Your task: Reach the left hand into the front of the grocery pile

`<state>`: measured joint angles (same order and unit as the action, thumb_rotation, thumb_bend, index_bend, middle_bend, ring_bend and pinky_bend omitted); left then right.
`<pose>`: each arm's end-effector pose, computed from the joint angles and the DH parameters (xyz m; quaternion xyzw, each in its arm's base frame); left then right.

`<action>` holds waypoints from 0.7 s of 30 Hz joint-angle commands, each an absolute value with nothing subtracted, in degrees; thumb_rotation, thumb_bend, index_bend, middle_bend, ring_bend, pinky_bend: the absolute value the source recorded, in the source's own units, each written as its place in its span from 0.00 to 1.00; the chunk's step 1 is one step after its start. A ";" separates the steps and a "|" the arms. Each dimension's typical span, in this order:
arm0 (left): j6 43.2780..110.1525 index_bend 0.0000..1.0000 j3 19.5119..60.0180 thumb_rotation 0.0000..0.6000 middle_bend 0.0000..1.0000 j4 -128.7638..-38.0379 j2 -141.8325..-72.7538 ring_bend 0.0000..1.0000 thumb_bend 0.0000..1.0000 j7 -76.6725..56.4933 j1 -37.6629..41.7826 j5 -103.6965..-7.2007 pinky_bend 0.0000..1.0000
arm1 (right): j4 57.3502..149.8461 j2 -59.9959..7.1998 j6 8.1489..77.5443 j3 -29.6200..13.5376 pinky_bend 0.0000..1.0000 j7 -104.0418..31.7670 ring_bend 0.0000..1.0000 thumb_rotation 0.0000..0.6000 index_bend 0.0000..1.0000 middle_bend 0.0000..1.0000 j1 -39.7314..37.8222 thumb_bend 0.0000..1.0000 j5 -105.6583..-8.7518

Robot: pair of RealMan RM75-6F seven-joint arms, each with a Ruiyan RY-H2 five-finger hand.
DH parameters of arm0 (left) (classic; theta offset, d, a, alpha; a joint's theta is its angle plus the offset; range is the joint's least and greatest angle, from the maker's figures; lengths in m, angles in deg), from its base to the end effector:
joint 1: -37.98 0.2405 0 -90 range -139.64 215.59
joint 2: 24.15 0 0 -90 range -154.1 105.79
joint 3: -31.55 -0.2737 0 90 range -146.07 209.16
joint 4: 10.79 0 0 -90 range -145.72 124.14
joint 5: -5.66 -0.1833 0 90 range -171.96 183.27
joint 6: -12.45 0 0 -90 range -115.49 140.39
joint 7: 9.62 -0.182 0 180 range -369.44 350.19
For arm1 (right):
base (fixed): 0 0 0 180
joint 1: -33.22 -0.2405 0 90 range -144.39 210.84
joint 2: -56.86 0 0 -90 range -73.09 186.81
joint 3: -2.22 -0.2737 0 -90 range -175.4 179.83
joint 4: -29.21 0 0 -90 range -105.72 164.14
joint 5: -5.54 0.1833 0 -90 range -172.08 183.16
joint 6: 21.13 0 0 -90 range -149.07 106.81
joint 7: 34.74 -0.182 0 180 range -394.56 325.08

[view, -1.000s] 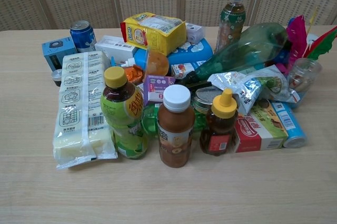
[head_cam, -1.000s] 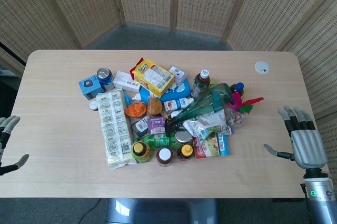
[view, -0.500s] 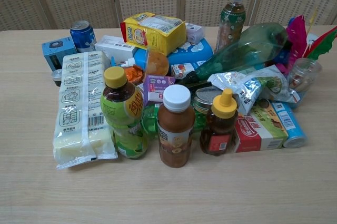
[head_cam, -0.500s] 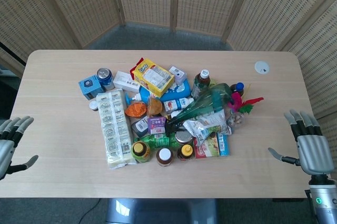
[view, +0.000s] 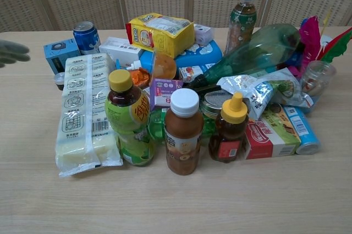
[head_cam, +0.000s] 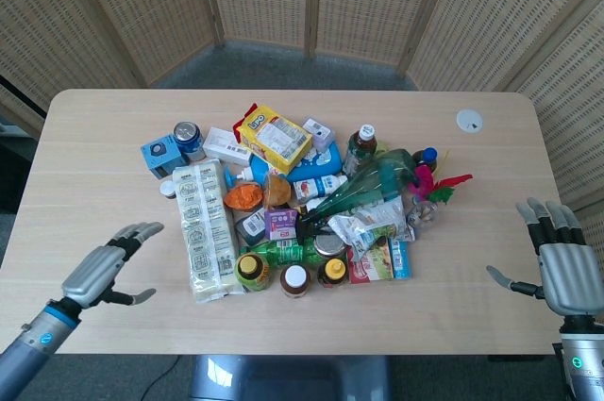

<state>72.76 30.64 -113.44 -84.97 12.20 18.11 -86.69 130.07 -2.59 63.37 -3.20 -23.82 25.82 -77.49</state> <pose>-0.2409 0.2505 0.1078 -0.6609 -0.5583 -0.3981 0.3050 -0.2868 -0.2369 0.2134 0.6077 -0.3392 0.3690 0.6160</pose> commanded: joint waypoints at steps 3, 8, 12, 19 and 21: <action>69.98 0.00 30.87 1.00 0.00 -110.80 -91.78 0.00 0.28 17.76 14.37 -87.97 0.00 | 130.32 -2.30 63.49 -3.33 0.00 -23.39 0.00 0.57 0.03 0.00 26.18 0.18 -76.78; 70.24 0.00 31.66 1.00 0.00 -107.67 -98.47 0.00 0.27 20.42 12.79 -87.39 0.00 | 130.69 -1.80 63.39 -3.37 0.00 -23.19 0.00 0.58 0.03 0.00 26.52 0.18 -76.07; 70.38 0.00 32.50 1.00 0.00 -105.02 -103.42 0.00 0.27 21.56 11.71 -86.27 0.00 | 130.82 -1.32 63.47 -3.39 0.00 -23.22 0.00 0.58 0.03 0.00 26.77 0.18 -75.84; 68.49 0.00 33.25 1.00 0.00 -100.49 -110.46 0.00 0.26 26.36 8.95 -84.64 0.00 | 130.69 -0.52 63.80 -3.44 0.00 -23.76 0.00 0.58 0.03 0.00 27.49 0.18 -75.12; 68.15 0.00 33.19 1.00 0.00 -99.36 -111.94 0.00 0.26 27.41 8.32 -84.63 0.00 | 130.62 -0.31 63.93 -3.46 0.00 -23.89 0.00 0.57 0.03 0.00 27.68 0.18 -74.98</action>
<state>68.65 33.06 -100.36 -110.86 26.44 9.07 -84.90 130.63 -0.33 63.91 -3.46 -23.87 27.66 -75.00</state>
